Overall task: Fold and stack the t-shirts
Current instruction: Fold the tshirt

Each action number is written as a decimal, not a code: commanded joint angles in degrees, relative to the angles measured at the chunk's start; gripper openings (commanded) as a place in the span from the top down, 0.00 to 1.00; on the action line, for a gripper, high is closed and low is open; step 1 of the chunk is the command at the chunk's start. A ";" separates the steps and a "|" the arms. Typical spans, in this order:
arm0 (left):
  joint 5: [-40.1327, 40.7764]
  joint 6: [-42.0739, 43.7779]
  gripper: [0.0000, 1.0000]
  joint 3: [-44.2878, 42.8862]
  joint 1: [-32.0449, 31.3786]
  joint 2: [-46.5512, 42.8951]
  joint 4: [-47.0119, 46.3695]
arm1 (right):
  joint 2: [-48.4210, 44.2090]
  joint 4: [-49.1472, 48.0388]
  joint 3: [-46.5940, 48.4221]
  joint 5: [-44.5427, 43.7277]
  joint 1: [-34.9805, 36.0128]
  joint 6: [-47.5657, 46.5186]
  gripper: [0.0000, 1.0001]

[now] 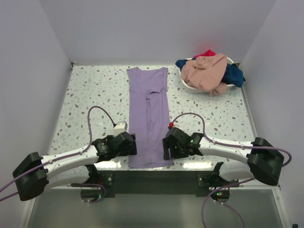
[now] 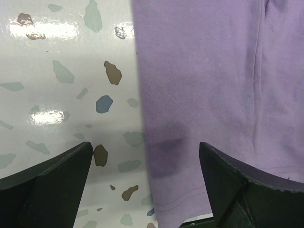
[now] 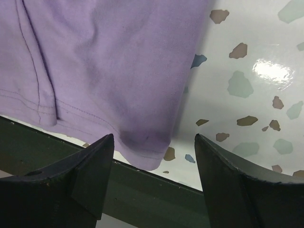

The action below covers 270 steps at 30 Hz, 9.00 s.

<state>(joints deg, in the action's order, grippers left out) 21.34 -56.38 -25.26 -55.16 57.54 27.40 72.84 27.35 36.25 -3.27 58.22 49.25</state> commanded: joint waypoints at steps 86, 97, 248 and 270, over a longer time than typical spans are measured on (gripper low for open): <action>-3.14 -1.02 1.00 -10.34 -4.71 -1.38 -2.07 | 3.88 7.64 17.36 -11.15 -2.56 -8.20 1.00; -5.35 11.72 1.00 -13.15 6.72 8.46 -14.30 | 18.12 2.09 29.92 -8.33 -13.91 -19.19 1.00; -5.43 13.84 0.35 -4.36 19.65 25.69 -36.62 | 31.57 -7.93 24.92 2.48 -29.12 -22.62 0.67; -9.83 13.93 0.76 -1.81 18.77 26.57 -40.41 | 30.26 -8.19 23.96 2.65 -29.12 -22.71 0.75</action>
<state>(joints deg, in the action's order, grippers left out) 11.79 -43.31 -28.21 -36.07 83.24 -13.91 103.00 18.70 61.82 -0.49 29.12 26.11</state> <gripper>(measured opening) 0.262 0.264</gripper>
